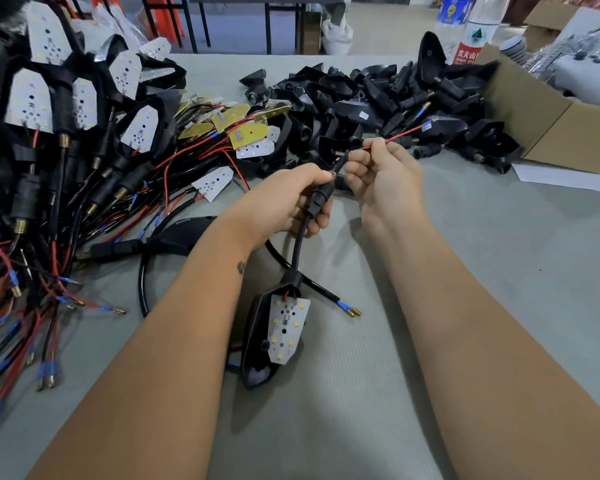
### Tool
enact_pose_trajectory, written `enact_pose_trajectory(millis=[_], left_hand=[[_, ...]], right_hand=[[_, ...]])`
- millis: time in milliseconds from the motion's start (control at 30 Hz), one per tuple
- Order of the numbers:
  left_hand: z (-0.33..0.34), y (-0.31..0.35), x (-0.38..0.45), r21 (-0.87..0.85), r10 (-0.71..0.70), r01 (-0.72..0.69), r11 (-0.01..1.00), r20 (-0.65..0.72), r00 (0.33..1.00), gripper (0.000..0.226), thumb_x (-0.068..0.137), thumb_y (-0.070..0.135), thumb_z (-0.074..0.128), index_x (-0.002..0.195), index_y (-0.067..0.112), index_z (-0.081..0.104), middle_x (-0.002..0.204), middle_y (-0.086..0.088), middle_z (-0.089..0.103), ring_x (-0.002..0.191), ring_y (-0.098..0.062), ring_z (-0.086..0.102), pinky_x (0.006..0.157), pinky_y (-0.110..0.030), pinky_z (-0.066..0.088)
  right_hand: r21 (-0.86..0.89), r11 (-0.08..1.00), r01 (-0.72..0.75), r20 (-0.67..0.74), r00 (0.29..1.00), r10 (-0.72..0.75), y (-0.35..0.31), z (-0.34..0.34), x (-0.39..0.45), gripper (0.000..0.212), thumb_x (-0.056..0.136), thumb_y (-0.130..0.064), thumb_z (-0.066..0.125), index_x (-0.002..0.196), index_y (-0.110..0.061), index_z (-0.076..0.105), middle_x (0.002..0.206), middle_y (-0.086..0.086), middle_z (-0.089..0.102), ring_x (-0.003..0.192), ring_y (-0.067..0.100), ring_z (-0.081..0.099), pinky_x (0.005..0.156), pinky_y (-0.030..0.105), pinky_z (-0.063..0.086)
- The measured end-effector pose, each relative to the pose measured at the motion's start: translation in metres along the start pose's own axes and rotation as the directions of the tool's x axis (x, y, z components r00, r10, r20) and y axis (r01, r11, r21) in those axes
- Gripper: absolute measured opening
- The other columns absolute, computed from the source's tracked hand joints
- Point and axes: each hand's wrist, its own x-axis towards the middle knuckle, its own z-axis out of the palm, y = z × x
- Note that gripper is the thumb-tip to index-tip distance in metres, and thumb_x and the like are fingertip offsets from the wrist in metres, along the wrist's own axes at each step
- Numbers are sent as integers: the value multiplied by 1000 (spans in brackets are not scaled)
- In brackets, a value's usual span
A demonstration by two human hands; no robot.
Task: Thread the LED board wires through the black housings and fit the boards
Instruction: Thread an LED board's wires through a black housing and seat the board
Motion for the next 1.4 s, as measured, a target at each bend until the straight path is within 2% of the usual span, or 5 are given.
enact_pose_trajectory(millis=[500, 767, 900, 1033, 1400], left_hand=[[-5, 1, -5, -16, -34, 36, 999, 85, 996, 39, 102, 25, 37, 80, 3, 60, 66, -5, 66, 53, -13, 61, 51, -18, 50], [-6, -2, 6, 34, -26, 28, 999, -50, 998, 44, 99, 30, 42, 70, 7, 67, 54, -1, 56, 45, -13, 51, 47, -21, 45], [-8, -6, 8, -20, 0, -1, 1000, -62, 998, 42, 96, 34, 46, 69, 12, 69, 56, 1, 58, 47, -13, 52, 52, -25, 45], [-8, -6, 6, -64, 5, -11, 998, -92, 996, 36, 94, 34, 46, 75, 14, 68, 64, 0, 65, 52, -13, 59, 61, -27, 47], [-8, -4, 10, -300, 30, -224, 927, -538, 843, 39, 104, 32, 30, 83, 16, 58, 85, -8, 64, 72, -20, 63, 60, -31, 54]], right_hand=[[11, 979, 202, -135, 971, -199, 6, 0, 6, 9, 101, -6, 46, 105, -11, 52, 91, 4, 65, 94, 14, 67, 88, 23, 54], [-300, 951, 77, -105, 988, -113, 4, 0, 1, 62, 88, -7, 66, 139, -10, 33, 91, 0, 54, 56, 1, 64, 81, 31, 58], [-470, 883, 0, 30, 999, 16, 3, 7, -7, 15, 92, -23, 64, 96, -10, 58, 62, 2, 52, 42, 12, 49, 39, 22, 40], [-592, 806, 10, 259, 949, 179, 4, 9, -15, 48, 93, -34, 61, 47, -22, 53, 44, -3, 46, 37, 10, 37, 38, 16, 23], [-604, 795, -49, 591, 642, 489, -12, 0, -19, 50, 85, -16, 69, 131, -29, 54, 97, 7, 66, 67, 15, 59, 50, 23, 43]])
